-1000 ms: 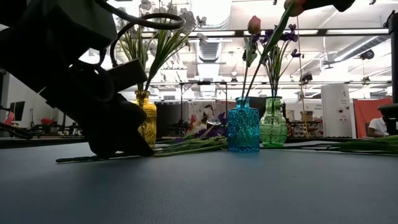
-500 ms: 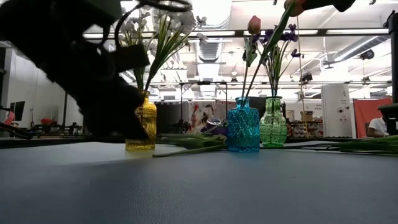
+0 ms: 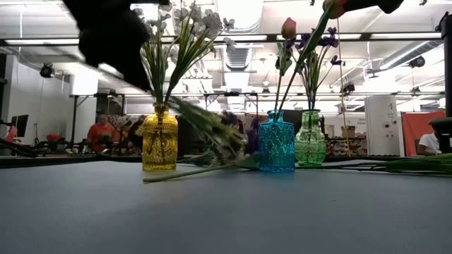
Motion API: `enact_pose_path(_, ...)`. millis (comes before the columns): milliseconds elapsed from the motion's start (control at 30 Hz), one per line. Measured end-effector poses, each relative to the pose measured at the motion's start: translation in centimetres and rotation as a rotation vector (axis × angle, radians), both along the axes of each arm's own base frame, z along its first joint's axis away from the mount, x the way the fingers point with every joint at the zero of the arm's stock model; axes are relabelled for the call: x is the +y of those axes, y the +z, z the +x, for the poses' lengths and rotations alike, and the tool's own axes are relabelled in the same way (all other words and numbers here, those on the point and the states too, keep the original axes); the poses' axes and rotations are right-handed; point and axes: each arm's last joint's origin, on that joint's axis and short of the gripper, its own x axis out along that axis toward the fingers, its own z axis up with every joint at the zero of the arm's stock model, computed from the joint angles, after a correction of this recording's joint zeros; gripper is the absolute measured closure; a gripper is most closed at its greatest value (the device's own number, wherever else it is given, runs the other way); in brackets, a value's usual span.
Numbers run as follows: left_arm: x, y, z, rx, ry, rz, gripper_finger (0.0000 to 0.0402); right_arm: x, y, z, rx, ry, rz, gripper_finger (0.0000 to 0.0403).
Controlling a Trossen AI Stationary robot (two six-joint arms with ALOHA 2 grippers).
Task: Sort flowers into vase by color
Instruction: Put the top violet flowers into the green flower vase
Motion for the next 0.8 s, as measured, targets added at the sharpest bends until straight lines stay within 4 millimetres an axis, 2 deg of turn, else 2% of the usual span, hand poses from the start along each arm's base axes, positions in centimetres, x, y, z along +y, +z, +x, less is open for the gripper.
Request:
enact_pose_path(433,0.1,7.1,-0.1,0.057,0.002,0.054,0.0401,0.1,1.8,-0.1,0.002,0.057,0.064,0.0156)
enact_pose_path(800,-0.1,11.4,0.3,-0.038,-0.071,0.05,0.0401,-0.1,1.9,-0.5,0.048,0.047,0.06,0.0156)
